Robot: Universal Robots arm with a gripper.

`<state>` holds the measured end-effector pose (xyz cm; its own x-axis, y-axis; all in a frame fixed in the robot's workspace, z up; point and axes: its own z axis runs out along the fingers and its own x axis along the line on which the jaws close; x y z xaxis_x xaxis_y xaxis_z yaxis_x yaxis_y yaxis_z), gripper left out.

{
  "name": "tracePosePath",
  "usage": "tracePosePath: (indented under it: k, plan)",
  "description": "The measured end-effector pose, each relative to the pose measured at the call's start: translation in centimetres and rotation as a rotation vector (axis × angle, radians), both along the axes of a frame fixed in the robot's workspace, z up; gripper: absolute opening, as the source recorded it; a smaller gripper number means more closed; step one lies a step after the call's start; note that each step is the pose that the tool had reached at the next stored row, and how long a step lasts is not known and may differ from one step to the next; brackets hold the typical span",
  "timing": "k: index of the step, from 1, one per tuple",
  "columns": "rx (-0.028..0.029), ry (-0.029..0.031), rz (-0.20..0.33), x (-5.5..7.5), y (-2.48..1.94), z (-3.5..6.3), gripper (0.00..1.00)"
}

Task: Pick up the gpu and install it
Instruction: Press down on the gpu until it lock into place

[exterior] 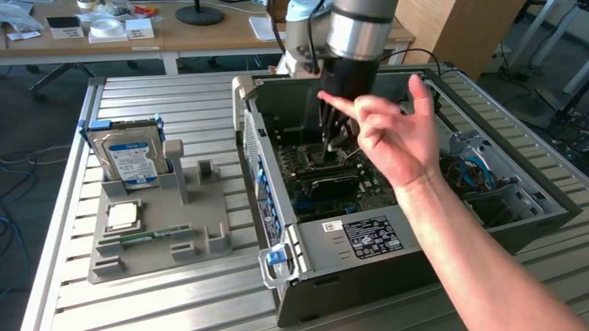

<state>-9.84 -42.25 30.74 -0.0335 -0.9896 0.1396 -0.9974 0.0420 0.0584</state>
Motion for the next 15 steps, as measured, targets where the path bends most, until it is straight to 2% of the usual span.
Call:
tracePosePath:
  k: [1, 2, 3, 9, 15]
  plan:
    - [-0.0119, 0.0072, 0.000, 0.11, 0.18, 0.57, 0.11]
    - [-0.0200, 0.0121, 0.000, 0.18, 0.30, 0.96, 0.11]
    - [-0.0228, 0.0138, 0.000, 0.21, 0.35, 1.09, 0.11]
    - [-0.0210, 0.0126, 0.000, 0.20, 0.33, 1.02, 0.11]
    - [-0.0137, 0.0082, 0.000, 0.14, 0.23, 0.67, 0.11]
